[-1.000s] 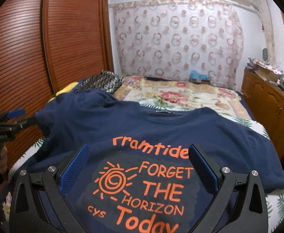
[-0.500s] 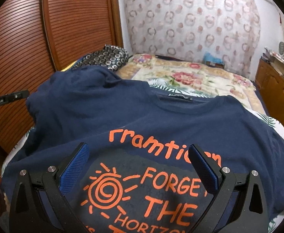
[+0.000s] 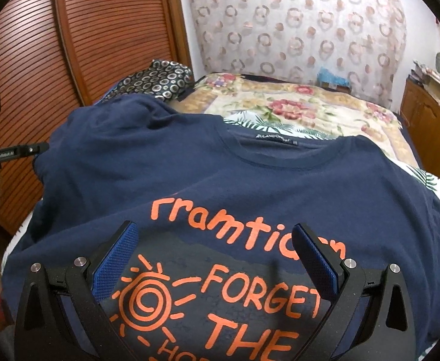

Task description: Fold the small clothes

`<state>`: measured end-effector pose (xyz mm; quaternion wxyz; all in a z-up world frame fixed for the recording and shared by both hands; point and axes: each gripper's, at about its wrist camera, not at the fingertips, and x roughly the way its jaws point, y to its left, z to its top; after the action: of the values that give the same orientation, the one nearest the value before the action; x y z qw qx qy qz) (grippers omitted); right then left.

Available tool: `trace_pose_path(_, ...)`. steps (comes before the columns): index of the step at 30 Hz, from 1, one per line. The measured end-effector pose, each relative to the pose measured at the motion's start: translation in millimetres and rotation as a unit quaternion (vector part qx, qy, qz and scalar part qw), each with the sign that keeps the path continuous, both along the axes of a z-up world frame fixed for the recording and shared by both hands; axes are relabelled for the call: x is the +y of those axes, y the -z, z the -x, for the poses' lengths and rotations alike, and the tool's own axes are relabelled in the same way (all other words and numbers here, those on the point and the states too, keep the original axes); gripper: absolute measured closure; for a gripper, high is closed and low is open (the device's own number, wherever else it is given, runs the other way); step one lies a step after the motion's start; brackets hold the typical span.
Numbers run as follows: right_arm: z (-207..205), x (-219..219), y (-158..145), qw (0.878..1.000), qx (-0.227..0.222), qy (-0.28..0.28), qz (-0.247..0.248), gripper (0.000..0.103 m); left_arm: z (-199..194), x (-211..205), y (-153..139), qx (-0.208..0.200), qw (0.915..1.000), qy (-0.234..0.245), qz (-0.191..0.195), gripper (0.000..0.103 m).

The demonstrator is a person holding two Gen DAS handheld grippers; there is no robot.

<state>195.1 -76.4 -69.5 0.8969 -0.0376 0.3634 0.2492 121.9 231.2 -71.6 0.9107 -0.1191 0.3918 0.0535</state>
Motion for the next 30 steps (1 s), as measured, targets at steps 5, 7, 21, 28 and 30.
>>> trace_pose_path(5,-1,-6,-1,1.0,0.001,0.006,-0.009,0.0,5,-3,-11,-0.012,0.9997,-0.001,-0.021,0.101)
trace_pose_path(7,-2,-7,-1,1.0,-0.001,0.007,-0.01,0.0,12,-7,-21,-0.032,0.9989,0.004,-0.034,0.102)
trace_pose_path(21,-3,-27,-7,0.999,-0.016,0.028,-0.021,0.0,-10,-75,-104,-0.122,0.9854,0.112,-0.041,0.103)
trace_pose_path(28,-3,-56,-15,0.997,-0.027,0.061,-0.024,0.0,-49,-143,-108,-0.119,0.9719,0.201,-0.031,0.103)
trace_pose_path(30,-3,-65,-17,0.997,-0.03,0.071,-0.024,0.0,-60,-160,-102,-0.103,0.9716,0.208,-0.045,0.102)
